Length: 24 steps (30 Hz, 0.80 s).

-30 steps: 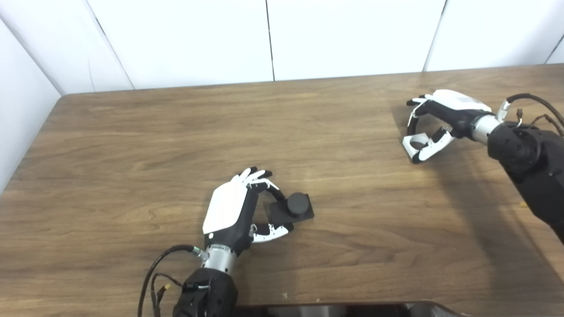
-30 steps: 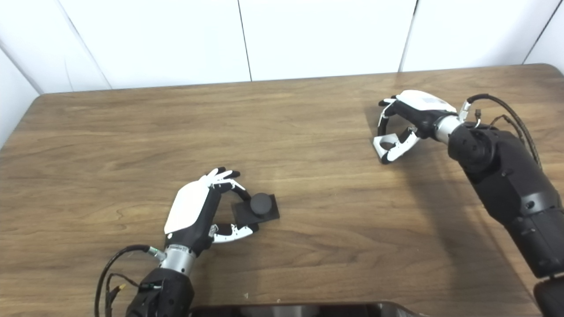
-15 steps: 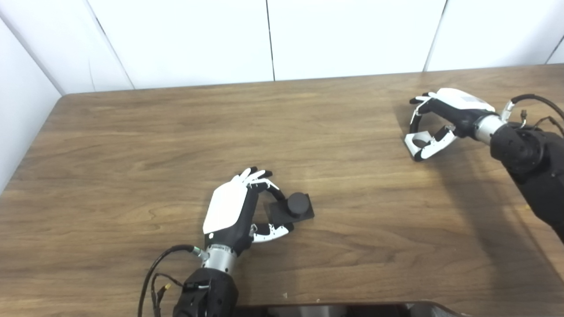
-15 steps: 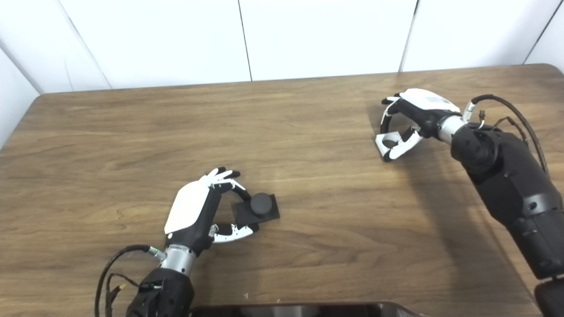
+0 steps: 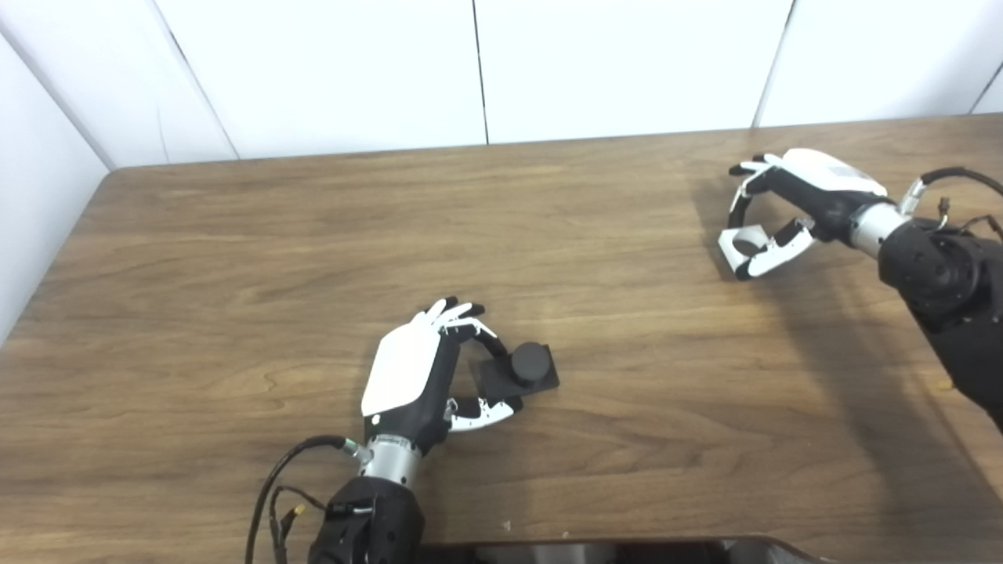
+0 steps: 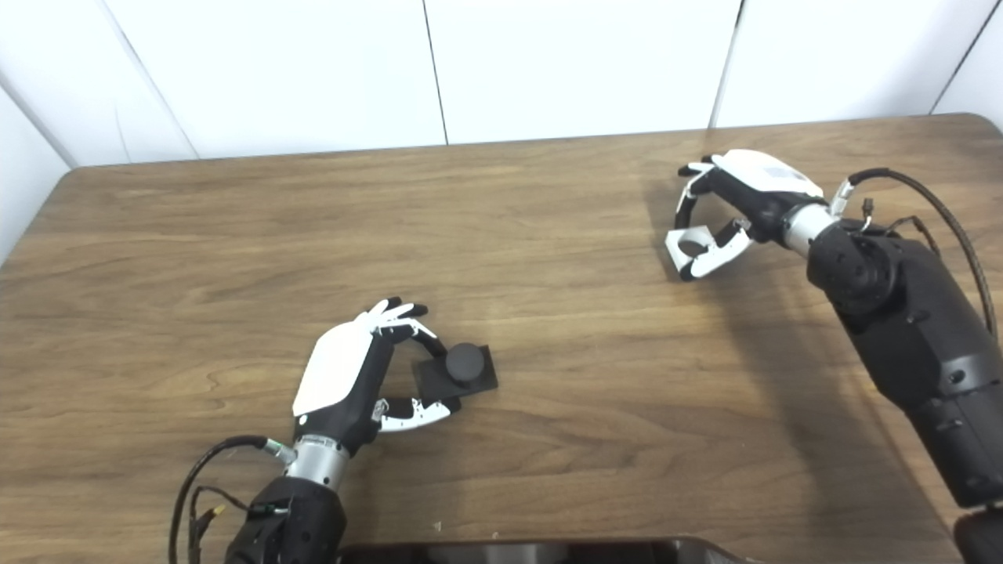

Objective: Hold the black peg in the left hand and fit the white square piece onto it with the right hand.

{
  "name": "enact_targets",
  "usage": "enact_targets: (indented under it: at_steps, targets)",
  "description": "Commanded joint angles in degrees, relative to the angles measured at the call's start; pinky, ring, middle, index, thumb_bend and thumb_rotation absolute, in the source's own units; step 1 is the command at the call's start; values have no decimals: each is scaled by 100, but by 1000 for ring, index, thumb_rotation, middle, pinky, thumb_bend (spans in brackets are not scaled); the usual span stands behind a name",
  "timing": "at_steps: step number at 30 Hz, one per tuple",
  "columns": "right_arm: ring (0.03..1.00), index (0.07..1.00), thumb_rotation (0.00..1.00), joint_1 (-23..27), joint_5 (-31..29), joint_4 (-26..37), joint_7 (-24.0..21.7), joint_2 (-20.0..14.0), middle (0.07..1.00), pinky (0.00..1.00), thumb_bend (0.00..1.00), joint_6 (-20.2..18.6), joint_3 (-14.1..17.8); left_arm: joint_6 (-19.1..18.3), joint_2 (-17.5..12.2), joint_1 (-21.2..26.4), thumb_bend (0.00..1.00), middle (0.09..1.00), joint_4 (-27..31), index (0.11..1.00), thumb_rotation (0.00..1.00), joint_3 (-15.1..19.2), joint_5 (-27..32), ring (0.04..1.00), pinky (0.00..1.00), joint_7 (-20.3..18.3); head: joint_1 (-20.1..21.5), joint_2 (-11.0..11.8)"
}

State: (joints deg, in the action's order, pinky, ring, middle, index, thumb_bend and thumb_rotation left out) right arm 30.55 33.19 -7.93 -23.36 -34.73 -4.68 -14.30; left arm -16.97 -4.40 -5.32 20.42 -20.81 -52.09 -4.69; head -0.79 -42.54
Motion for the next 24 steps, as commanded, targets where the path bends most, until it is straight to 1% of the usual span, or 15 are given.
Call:
enact_targets:
  at_steps: [1,10,13,19,22,24]
  targets:
    - [1000,489,142,186,-40,413,15,-125,929,1000,525,9,141,-14,69,13,501,859,-35,490,75,-31,-111,947,953,-4,0,-6]
    - [1000,490,143,9,-25,1446,-267,-135,934,1000,525,-148,197,20,57,27,501,857,-80,490,75,-40,-90,942,950,10,-3,-8]
    - [1000,490,143,-47,-60,1818,-378,-87,933,1000,526,-199,215,15,64,34,501,856,-101,490,75,-37,-72,941,950,5,8,5]
    - [1000,490,147,-143,-13,2741,-775,23,937,1000,526,-445,131,-18,85,64,501,858,-128,490,75,-47,-76,941,950,-40,-18,20]
    - [1000,490,148,-195,41,3080,-901,91,928,1000,525,-548,113,-22,105,87,502,852,-172,490,76,-63,-130,916,939,-7,-21,26]
    - [1000,490,147,-226,88,3272,-924,140,923,1000,525,-533,97,-21,119,100,502,845,-206,489,76,-74,-174,903,930,33,-21,26]
